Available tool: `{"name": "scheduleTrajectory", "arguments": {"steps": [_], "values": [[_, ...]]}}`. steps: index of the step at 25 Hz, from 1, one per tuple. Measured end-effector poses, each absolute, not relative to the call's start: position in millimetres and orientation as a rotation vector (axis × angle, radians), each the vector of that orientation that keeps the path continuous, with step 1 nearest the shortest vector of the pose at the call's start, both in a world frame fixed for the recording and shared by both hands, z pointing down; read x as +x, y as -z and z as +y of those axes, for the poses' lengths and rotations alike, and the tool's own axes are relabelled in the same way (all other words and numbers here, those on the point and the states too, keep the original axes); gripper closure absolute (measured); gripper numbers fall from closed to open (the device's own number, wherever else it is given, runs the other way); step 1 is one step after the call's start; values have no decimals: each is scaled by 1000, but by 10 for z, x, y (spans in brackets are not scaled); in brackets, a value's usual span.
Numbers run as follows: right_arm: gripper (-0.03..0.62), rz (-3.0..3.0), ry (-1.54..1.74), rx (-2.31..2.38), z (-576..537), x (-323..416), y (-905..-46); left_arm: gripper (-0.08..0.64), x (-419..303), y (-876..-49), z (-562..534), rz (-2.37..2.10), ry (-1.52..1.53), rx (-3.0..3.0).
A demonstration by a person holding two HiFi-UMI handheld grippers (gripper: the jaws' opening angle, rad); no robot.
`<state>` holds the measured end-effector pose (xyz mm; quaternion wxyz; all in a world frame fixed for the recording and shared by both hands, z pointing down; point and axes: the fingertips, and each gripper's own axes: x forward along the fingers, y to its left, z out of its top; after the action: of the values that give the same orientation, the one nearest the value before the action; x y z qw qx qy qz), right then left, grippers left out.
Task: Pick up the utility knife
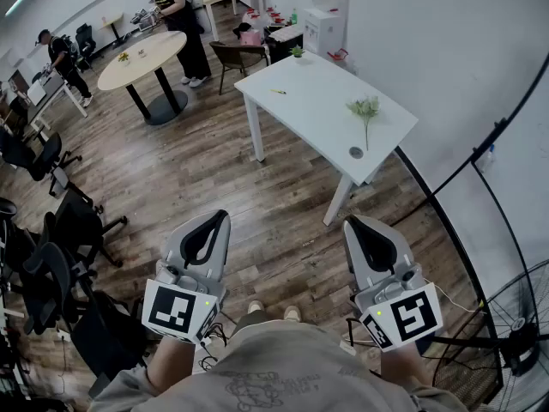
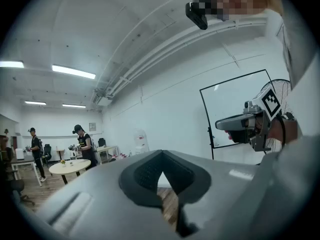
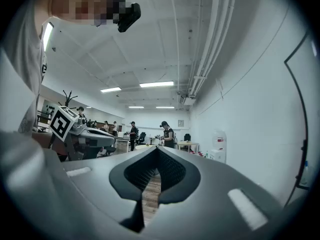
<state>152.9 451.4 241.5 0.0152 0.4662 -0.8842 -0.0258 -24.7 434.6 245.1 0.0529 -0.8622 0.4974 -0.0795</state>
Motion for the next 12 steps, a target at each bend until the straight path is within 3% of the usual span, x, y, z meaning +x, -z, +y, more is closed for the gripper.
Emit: {"name": "scheduleTrajectory", "arguments": {"steps": [12], "values": [[563, -2746, 39, 1475, 4490, 1631, -2503, 560, -152, -2478, 4357, 1500, 245, -2640]]}}
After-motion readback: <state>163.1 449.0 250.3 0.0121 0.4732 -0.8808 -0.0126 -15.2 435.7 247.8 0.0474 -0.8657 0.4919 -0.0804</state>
